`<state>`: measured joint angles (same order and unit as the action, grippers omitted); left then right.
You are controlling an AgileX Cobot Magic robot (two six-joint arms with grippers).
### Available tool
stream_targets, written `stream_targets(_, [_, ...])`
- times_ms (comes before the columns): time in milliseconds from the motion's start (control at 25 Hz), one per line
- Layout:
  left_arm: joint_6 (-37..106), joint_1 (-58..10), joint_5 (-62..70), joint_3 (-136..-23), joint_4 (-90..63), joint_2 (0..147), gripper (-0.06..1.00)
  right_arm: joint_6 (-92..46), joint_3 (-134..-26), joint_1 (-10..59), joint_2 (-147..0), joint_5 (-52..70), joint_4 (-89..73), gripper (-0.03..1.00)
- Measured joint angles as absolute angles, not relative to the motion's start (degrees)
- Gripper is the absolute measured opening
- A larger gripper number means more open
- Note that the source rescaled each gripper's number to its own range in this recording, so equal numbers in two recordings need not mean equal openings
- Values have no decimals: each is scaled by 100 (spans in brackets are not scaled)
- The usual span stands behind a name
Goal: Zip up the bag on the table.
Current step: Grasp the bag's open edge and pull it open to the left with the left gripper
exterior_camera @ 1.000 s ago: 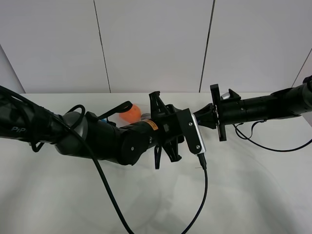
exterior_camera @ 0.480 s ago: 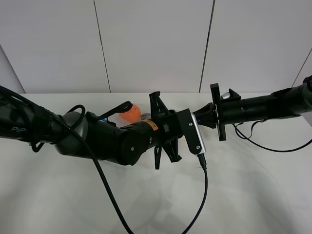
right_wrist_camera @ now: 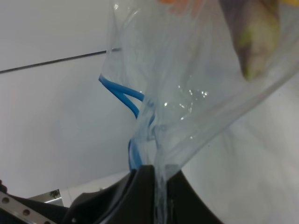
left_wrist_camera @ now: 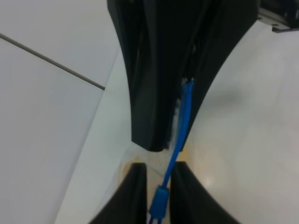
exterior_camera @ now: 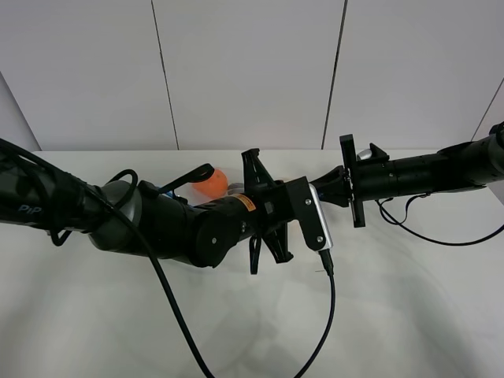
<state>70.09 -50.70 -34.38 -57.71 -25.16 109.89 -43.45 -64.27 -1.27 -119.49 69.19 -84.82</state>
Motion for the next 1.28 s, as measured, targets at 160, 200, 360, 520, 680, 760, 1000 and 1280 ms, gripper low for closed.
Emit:
stream_targets(160, [7009, -5070, -3419, -5771, -2516, 10989, 0, -4345, -6427, -127, -11949, 6919, -8488, 0])
stream_targets(200, [7009, -5070, -3419, -5771, -2516, 10989, 0, -4345, -6427, -127, -11949, 6919, -8488, 0])
stream_targets(360, [7184, -5070, -3465, -5771, -2516, 10989, 0, -4345, -6427, -127, -11949, 6919, -8501, 0])
stream_targets(520, [7483, -5070, -3518, -5766, -2516, 10989, 0, -4340, -6427, -127, -11949, 6919, -8521, 0])
stream_targets(680, [7546, -5047, -3530, -5766, -2522, 10989, 0, -4340, -6427, -127, -11949, 6924, -8545, 0])
stream_targets(760, [7594, -5003, -3529, -5766, -2503, 10989, 0, -4340, -6427, -127, -11949, 6919, -8575, 0])
stream_targets(1000, [7993, -4735, -3695, -5557, -2407, 10983, 0, -4334, -6451, -127, -11949, 6873, -8615, 0])
stream_targets(1280, [8047, -4351, -4296, -4953, -2372, 10907, 0, -4334, -6451, -115, -11949, 6823, -8584, 0])
